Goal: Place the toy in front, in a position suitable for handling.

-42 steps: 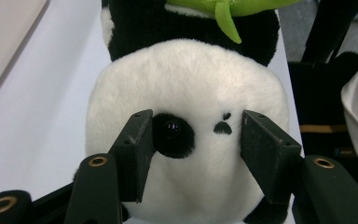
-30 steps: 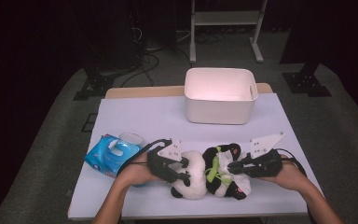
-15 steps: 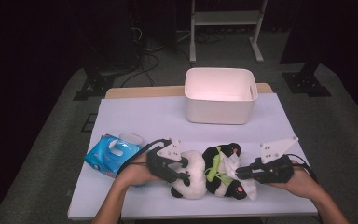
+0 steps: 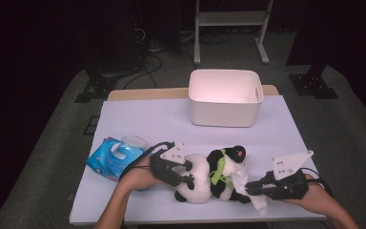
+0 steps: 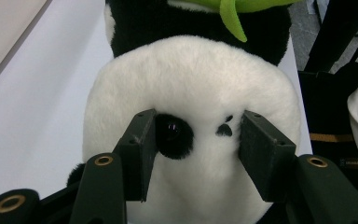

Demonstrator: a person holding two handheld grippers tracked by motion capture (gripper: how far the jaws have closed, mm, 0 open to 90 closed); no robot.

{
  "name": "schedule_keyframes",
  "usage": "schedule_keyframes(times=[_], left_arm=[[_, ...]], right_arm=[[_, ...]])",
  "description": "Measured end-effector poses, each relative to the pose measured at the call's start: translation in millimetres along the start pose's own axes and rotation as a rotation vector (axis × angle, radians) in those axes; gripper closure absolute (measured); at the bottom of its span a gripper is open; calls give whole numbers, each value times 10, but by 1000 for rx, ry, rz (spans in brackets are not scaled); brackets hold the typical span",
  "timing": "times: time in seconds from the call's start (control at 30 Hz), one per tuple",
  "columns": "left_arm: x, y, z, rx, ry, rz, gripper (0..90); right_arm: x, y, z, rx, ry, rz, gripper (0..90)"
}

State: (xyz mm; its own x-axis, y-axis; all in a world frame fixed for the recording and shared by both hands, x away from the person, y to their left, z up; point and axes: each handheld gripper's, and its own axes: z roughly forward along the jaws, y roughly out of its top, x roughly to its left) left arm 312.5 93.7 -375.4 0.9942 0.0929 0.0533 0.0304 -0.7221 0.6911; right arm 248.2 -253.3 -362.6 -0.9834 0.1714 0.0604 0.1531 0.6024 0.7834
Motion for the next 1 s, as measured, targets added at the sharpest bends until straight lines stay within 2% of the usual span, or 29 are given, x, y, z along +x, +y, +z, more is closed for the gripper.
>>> schedule_keyframes(times=[0.1, 0.17, 0.3, 0.37, 0.4, 0.43, 0.53, 0.57, 0.6, 0.63, 0.67, 0.7, 0.73, 0.83, 0.87, 0.93, 0.97, 1.0], left_arm=[[-12, -4, -3, -3, -2, 3, 475], [-18, -10, -2, -9, 0, 2, 474], [0, -5, 1, -5, -1, 1, 475], [-4, 4, 2, 2, 0, 3, 474], [-9, 9, 3, 4, 2, 4, 474], [-13, 13, 4, 6, 5, 4, 474], [-21, 14, 1, 10, 8, 6, 474], [-21, 14, 1, 10, 8, 6, 474], [-24, 2, 2, 0, 7, 0, 473], [-24, 2, 2, 0, 7, 0, 474], [-24, -3, -2, 0, 4, 3, 474], [-24, -5, -3, 0, 2, 7, 474], [-35, -8, -3, -4, 1, 11, 474], [-39, -8, -4, -4, 3, 12, 474], [-38, -1, -2, 2, 6, 12, 474], [-35, 4, -3, 8, 10, 12, 474], [-35, 4, -3, 8, 10, 12, 474], [-36, 3, -1, 6, 10, 7, 474]], right_arm=[[29, 16, 127, 27, 23, -23, 822], [11, -41, 107, 28, 27, -2, 823], [-29, -183, -59, 53, -43, 38, 823], [-78, -185, -98, 16, -61, 55, 823], [-78, -185, -98, 16, -61, 55, 823], [-120, -116, -40, -10, -54, 46, 823], [-166, 30, 131, -12, -35, 1, 822], [-166, 30, 131, -12, -35, 1, 822], [-174, 126, 272, -10, -23, -31, 822], [-174, 126, 272, -10, -23, -31, 822], [-173, 157, 381, 26, -16, -56, 823], [-173, 157, 381, 26, -16, -56, 823], [-165, 139, 415, 51, -16, -57, 823], [-172, 95, 361, 53, -29, -51, 823], [-203, 25, 278, 37, -49, -23, 823], [-252, -26, 209, 23, -80, -5, 823], [-252, -26, 209, 23, -80, -5, 823], [-310, -77, 164, 2, -107, 30, 823]])
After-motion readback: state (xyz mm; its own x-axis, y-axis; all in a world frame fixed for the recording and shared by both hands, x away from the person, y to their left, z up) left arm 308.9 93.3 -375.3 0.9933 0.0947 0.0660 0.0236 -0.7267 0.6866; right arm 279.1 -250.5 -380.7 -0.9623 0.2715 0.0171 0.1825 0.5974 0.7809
